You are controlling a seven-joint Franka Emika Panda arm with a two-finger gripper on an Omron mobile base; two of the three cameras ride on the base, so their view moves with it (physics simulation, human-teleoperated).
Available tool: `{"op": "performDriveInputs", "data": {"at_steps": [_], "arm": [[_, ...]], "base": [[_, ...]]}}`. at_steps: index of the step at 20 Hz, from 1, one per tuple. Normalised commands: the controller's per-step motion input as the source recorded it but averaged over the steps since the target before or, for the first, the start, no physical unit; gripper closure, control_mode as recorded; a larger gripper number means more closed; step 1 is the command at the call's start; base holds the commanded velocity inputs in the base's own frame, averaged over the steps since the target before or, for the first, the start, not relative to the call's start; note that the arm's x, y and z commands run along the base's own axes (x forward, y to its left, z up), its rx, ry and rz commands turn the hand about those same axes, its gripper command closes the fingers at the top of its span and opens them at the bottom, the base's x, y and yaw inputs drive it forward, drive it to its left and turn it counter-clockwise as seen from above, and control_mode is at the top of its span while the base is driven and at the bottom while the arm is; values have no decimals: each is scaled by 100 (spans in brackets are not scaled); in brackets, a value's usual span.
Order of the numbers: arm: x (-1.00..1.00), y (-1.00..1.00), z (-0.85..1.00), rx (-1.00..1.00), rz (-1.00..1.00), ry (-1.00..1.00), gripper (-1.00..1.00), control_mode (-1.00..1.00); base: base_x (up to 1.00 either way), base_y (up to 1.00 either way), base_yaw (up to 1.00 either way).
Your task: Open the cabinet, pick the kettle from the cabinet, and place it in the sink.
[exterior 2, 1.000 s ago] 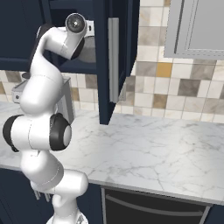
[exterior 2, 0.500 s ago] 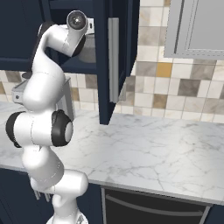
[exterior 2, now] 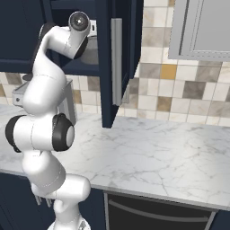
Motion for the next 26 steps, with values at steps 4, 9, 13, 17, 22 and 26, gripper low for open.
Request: {"op": "performDriveInputs", "data": {"at_steps": [4,9,13,17,22,26], "arm": [[0,0,-6,1,1,0,100,-100],[-7,0,-5,1,3,0,100,-100],[-24,-13,0,0,2,0,100,-100],[-28,-29,0,2,0,0,100,-100],[-36,-14,2,1,1,0,100,-100],[-40,8,0,0,1,0,100,-100]], "base": [[0,0,0],[0,0,0],[0,0,0],[0,0,0],[0,0,0],[0,0,0]]}}
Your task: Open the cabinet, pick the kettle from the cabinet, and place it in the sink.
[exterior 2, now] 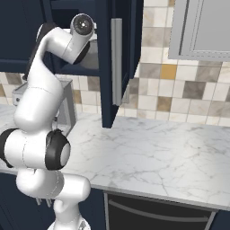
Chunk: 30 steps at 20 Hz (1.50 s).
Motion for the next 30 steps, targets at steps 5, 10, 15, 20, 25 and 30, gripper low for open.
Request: {"op": "performDriveInputs", "data": {"at_steps": [5,10,15,20,25,30], "arm": [[-46,5,0,0,1,0,100,-100],[-56,1,0,0,1,0,100,-100],[-62,0,1,0,0,0,100,-100],[-64,3,1,0,0,0,100,-100],[-64,7,0,0,0,0,100,-100],[-64,11,0,0,0,0,100,-100]], "base": [[0,0,0],[0,0,0],[0,0,0],[0,0,0],[0,0,0],[0,0,0]]}}
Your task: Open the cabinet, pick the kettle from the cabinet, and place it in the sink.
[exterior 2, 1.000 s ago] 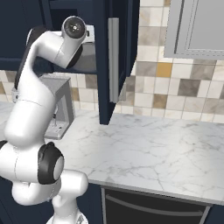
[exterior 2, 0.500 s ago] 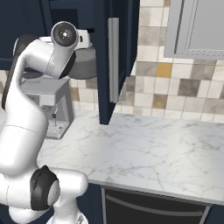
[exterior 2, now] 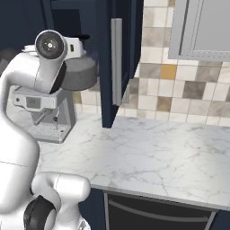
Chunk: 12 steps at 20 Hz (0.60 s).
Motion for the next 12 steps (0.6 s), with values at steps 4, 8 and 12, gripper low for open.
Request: {"op": "performDriveInputs", "data": {"at_steps": [4,8,12], "arm": [[-64,11,-13,0,-1,-3,100,-100],[-56,12,-25,0,-2,0,100,-100],[-53,5,-22,0,-3,1,100,-100]], "base": [[0,0,0],[0,0,0],[0,0,0]]}}
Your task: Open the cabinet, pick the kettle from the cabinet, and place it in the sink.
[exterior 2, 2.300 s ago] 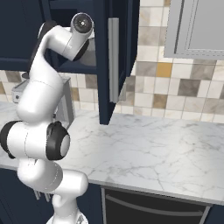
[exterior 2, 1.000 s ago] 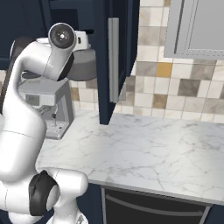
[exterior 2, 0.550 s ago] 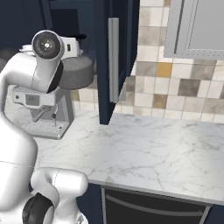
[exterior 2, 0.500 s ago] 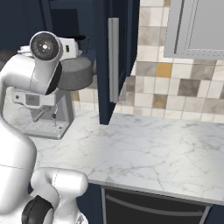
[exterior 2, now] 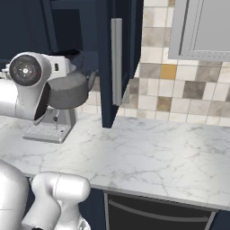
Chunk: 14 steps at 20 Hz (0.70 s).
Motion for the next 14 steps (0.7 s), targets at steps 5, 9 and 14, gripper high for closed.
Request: {"op": "performDriveInputs", "data": {"at_steps": [5,9,14], "arm": [[-37,4,-35,0,-3,4,100,-100],[-29,6,-42,0,-5,5,100,-100],[-7,8,-44,0,-1,4,100,-100]], "base": [[0,0,0],[0,0,0],[0,0,0]]}}
